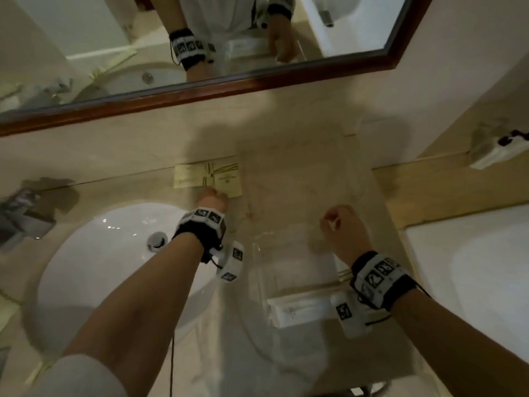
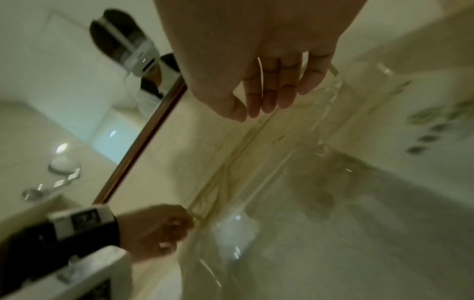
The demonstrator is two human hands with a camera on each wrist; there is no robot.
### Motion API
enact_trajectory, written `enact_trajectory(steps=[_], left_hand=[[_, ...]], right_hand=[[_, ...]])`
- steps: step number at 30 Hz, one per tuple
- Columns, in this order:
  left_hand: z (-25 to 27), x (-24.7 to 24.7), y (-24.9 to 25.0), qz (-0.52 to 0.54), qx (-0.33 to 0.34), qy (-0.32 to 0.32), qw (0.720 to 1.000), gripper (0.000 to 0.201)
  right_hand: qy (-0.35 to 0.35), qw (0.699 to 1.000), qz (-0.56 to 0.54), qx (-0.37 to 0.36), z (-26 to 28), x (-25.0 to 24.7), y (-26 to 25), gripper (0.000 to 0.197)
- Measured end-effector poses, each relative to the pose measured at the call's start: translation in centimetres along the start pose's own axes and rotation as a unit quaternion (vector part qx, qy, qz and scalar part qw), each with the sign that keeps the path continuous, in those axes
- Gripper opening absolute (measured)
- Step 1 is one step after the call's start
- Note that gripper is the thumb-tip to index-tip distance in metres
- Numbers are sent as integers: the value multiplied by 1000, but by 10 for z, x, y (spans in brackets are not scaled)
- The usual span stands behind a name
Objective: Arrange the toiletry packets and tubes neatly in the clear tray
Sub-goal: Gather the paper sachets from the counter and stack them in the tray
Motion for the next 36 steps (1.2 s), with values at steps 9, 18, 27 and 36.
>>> enact_trajectory(steps=[9,18,27,36], left_hand=[[-6,7,9,-111,-36,-35,993,55],[47,-1,25,358,103,145,917,31],[115,123,83,152,293,-203,922,36],[102,137,62,75,181,-141,970,40]], right_hand=[[79,987,-110,83,-9,3,-7,14],[61,973,-204,91,9,22,-19,16],[69,927,-338,145,26,19,3,15],[129,979,-25,155,54,-19,49,41]])
Point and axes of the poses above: each hand's wrist, its own z-axis away from the middle knuckle, its own x-axis out of the palm, y = z × x, the point moved 5 cm from there along -z, towards the middle knuckle, and after that the axes turned 8 degrees about -y, right-handed, at the moved point
